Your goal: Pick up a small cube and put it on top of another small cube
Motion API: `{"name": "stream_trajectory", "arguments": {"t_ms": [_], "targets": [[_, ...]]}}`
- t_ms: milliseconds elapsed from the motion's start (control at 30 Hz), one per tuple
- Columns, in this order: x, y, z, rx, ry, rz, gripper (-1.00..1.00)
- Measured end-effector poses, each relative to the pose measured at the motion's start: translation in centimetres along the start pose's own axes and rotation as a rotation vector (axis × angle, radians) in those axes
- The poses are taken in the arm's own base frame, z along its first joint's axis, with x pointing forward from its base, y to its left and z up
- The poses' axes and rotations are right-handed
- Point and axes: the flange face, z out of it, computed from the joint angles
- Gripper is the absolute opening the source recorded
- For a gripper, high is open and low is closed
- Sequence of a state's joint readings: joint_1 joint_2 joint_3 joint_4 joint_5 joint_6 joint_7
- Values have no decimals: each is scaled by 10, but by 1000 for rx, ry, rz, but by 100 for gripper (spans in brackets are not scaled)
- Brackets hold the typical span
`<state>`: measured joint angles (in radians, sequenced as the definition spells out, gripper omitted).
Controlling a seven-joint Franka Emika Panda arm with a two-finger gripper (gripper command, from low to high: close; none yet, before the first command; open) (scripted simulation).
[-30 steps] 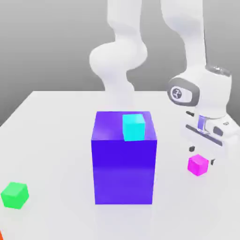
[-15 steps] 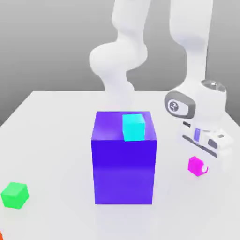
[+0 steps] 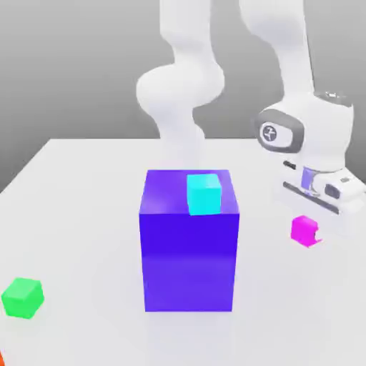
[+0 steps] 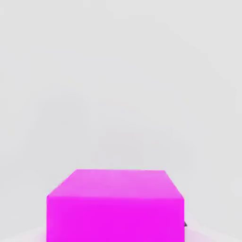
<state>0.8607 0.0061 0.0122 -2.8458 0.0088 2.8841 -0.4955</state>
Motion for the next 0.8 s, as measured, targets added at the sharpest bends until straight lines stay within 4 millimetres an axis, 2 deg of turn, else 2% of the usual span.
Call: {"name": "stream_trajectory", "arguments": {"t_ms": [67, 100, 167, 300, 467, 533, 633, 800], "targets": [[18, 12, -10, -13, 27, -23, -100], [18, 32, -15, -19, 34, -2, -100], [-5, 96, -23, -37, 44, 113, -100], [-35, 177, -41, -69, 63, 196, -100], [-95, 268, -69, -122, 91, 282, -100], [-134, 296, -75, -134, 85, 325, -100], [-204, 326, -79, -139, 66, 395, -100], [-330, 349, -88, -146, 38, 510, -100]]}}
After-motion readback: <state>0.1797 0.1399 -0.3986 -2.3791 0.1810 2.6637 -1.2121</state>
